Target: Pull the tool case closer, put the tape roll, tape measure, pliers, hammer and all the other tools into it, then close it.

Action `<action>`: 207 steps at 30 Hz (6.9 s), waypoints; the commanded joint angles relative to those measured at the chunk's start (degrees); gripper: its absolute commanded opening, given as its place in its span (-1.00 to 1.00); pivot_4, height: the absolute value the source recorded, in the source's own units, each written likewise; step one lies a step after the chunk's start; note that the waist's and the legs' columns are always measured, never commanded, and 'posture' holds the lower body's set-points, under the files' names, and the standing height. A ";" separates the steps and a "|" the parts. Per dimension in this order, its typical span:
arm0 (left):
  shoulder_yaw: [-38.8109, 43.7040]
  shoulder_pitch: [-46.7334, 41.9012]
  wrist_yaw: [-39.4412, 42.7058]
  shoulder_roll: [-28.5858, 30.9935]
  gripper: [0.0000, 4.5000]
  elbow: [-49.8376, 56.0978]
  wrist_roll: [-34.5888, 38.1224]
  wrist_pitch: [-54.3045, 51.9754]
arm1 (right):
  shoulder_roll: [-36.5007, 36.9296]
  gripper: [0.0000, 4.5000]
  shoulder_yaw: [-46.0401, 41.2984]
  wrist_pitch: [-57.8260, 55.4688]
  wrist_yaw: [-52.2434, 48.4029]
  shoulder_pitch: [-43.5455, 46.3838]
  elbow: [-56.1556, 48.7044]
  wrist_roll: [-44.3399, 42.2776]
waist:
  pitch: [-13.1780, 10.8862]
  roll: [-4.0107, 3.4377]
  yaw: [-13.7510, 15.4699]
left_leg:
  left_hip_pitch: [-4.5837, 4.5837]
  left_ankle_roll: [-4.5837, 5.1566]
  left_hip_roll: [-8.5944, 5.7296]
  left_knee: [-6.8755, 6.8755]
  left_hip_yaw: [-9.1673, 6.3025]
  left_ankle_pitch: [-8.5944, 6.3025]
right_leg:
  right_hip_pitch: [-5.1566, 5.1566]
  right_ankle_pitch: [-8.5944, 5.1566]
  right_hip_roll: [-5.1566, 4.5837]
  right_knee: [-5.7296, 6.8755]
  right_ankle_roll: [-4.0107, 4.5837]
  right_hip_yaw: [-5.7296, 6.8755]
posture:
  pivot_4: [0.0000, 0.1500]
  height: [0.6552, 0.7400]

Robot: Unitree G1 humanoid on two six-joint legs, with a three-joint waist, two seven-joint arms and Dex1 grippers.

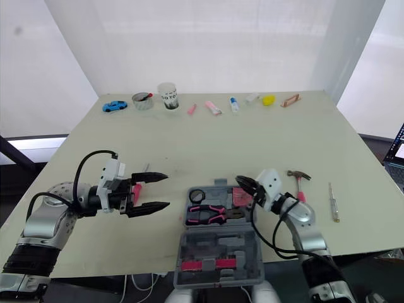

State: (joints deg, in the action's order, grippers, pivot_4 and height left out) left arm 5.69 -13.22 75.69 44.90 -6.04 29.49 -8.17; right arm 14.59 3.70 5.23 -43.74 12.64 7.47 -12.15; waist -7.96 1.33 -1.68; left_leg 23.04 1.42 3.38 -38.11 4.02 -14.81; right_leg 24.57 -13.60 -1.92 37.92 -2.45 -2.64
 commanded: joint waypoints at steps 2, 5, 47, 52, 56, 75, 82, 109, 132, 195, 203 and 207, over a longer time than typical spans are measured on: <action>5.79 4.13 -3.40 -1.22 1.00 -0.39 0.70 2.14 | 4.96 -0.93 -8.36 -2.29 0.07 -5.86 -7.82 -6.72 | -0.27 0.07 -0.03 | 0.00 0.00 0.00 0.00 0.01 0.00 | 0.00 0.00 0.00 -0.01 0.01 0.00 | 1.00 1.00; 8.48 7.30 -4.58 -1.81 1.00 -0.55 1.50 1.81 | 7.77 -0.93 -12.08 -4.46 -0.89 -10.07 -10.28 -10.71 | -0.32 0.13 -0.05 | -0.04 0.00 -0.01 0.00 0.04 0.00 | -0.01 0.00 -0.04 0.00 0.01 -0.02 | 1.00 1.00; 13.15 23.73 -1.93 -0.67 1.00 -4.13 -5.83 15.63 | 20.50 0.97 -23.07 -10.30 -9.34 -35.88 -20.78 -17.42 | -0.42 0.18 0.10 | -0.20 -0.04 0.15 0.15 0.03 -0.03 | 0.04 -0.12 -0.59 -0.10 0.21 0.17 | 1.00 1.00; 9.21 19.57 1.90 -0.15 0.77 -2.98 -4.73 13.86 | 23.90 0.88 -18.27 -13.12 -11.87 -29.20 -22.21 -16.76 | -0.43 0.23 0.38 | -0.15 -0.02 -0.12 0.14 0.10 -0.02 | 0.03 -0.12 -0.56 -0.11 0.20 0.21 | 1.00 1.00; 7.11 17.85 4.97 0.66 0.10 -4.25 -5.06 13.65 | 25.18 0.22 -14.72 -13.80 -14.31 -25.91 -21.06 -15.60 | -0.46 0.27 0.95 | -0.12 -0.02 -0.11 0.15 0.14 -0.02 | 0.01 -0.13 -0.46 -0.11 0.22 0.30 | 1.00 1.00; -6.24 0.97 11.60 -1.23 -0.99 -22.12 -14.41 19.47 | 23.44 -0.94 6.97 -5.84 -18.17 -6.25 -3.20 4.33 | -0.54 0.36 0.97 | -0.03 0.00 -0.10 -0.16 0.07 -0.01 | -0.02 -0.07 -0.29 0.03 0.17 0.25 | 1.00 1.00; -7.32 -0.29 11.84 -2.54 -0.99 -22.80 -14.74 19.00 | 21.88 -0.94 8.40 -4.58 -17.61 -3.55 -0.49 6.57 | -0.54 0.36 0.93 | -0.03 0.00 -0.10 -0.19 0.08 -0.01 | -0.02 -0.06 -0.28 0.06 0.16 0.23 | 1.00 1.00; -12.97 -4.73 10.34 -8.73 -0.99 -25.96 -19.29 21.17 | 19.71 -0.94 10.46 -3.42 -17.90 -2.78 1.31 8.43 | -0.54 0.36 0.92 | -0.03 0.00 -0.10 -0.24 0.06 -0.01 | -0.05 0.11 -0.23 0.08 -0.13 0.19 | 1.00 1.00; -15.17 -7.13 5.09 -14.33 -0.99 -28.76 -21.85 21.08 | 18.55 -0.94 11.27 -4.12 -19.33 -0.58 1.96 8.11 | -0.53 0.34 1.03 | -0.14 0.00 -0.11 -0.31 0.00 0.00 | -0.24 0.15 -0.20 0.07 -0.18 0.17 | 1.00 1.00; -12.13 -22.10 -1.66 -20.30 -0.99 -50.08 -26.26 28.19 | 9.56 -0.94 7.27 0.12 -16.21 11.81 20.11 10.20 | -0.54 0.31 0.92 | -0.19 0.01 -0.12 -0.43 -0.14 0.02 | -0.42 0.30 -0.10 0.02 -0.24 0.16 | 1.00 1.00; -12.48 -21.20 -0.73 -20.82 -0.99 -49.40 -26.25 27.89 | 9.61 -0.94 6.84 1.51 -15.68 12.62 21.89 10.51 | -0.54 0.31 0.92 | -0.20 0.01 -0.12 -0.44 -0.13 0.02 | -0.43 0.30 -0.10 0.03 -0.24 0.15 | 1.00 1.00; -12.50 -21.04 -0.47 -20.89 -0.99 -49.11 -26.15 27.73 | 9.74 -0.94 7.00 2.22 -15.32 12.98 22.69 11.15 | -0.54 0.31 0.94 | -0.20 0.01 -0.12 -0.43 -0.13 0.02 | -0.43 0.30 -0.10 0.03 -0.24 0.15 | 1.00 1.00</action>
State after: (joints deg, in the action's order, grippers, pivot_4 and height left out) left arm -6.05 -34.45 74.79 25.98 -56.60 3.48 19.38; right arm 25.34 10.30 5.71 -59.49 24.25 31.30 -0.69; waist -8.51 1.65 -0.74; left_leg 22.84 1.43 3.26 -38.54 3.89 -14.79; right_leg 24.14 -13.30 -2.03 37.94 -2.69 -2.49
